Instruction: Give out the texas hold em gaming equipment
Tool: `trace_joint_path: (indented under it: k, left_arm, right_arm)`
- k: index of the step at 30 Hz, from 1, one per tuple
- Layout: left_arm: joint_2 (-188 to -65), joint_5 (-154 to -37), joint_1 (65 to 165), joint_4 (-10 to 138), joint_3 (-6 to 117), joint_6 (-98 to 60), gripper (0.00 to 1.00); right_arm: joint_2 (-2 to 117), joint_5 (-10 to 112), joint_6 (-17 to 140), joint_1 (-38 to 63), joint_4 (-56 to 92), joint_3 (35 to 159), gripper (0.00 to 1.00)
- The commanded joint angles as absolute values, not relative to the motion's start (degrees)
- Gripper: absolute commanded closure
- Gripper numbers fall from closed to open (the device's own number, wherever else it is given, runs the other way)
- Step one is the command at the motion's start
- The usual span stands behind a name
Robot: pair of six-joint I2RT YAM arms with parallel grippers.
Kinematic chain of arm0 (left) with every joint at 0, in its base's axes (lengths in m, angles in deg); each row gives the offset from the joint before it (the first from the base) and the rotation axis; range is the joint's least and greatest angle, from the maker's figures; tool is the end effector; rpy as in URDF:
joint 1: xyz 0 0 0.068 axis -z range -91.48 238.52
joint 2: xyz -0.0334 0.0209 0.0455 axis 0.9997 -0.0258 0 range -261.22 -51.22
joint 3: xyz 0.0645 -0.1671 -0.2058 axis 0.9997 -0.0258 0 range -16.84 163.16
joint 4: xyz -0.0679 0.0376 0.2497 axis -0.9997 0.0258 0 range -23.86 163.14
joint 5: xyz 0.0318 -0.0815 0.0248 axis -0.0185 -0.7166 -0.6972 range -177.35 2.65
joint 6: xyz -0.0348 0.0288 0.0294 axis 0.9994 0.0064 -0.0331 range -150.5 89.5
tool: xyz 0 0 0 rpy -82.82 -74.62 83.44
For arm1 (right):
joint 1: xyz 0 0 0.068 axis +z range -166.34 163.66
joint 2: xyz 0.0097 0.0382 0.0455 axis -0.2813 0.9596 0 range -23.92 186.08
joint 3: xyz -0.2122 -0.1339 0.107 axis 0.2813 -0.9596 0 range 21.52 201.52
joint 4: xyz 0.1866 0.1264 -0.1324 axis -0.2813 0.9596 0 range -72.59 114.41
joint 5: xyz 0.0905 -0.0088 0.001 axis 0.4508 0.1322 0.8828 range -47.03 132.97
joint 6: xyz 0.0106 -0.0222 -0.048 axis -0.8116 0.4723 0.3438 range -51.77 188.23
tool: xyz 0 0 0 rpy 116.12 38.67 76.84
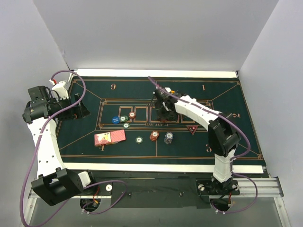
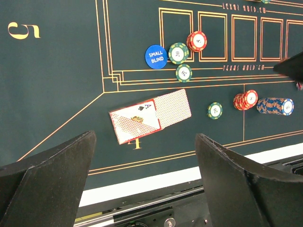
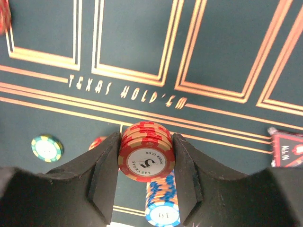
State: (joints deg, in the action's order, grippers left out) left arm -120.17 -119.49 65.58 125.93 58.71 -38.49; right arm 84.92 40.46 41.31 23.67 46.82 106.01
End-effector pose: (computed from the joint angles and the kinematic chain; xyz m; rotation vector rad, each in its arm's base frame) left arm 0.2137 0.0700 0.3644 -0.0823 2.3571 -0.4434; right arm 0.3211 0.2675 0.2287 -0.2737 2.5448 0.4153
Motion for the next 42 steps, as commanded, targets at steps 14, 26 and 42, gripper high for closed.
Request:
trace_joint_path:
  k: [14,26,42]
  left_arm:
    - [-121.71,-120.13,65.23,124.76,59.89,-39.29,0.03]
    - [-123.03,-120.22,65.23,124.32,60.24,-39.46,0.03]
    - [-122.33,-119.69,65.23,124.67,60.24,-39.47,0.03]
  right_arm:
    - [101.93,34.53,39.75,9.06,51.86,129.34,0.72]
    - [111.70,32.95,39.14,6.34,53.62,140.08,0.72]
    - [113.63,35.06,38.17,5.55,55.65,141.75,0.40]
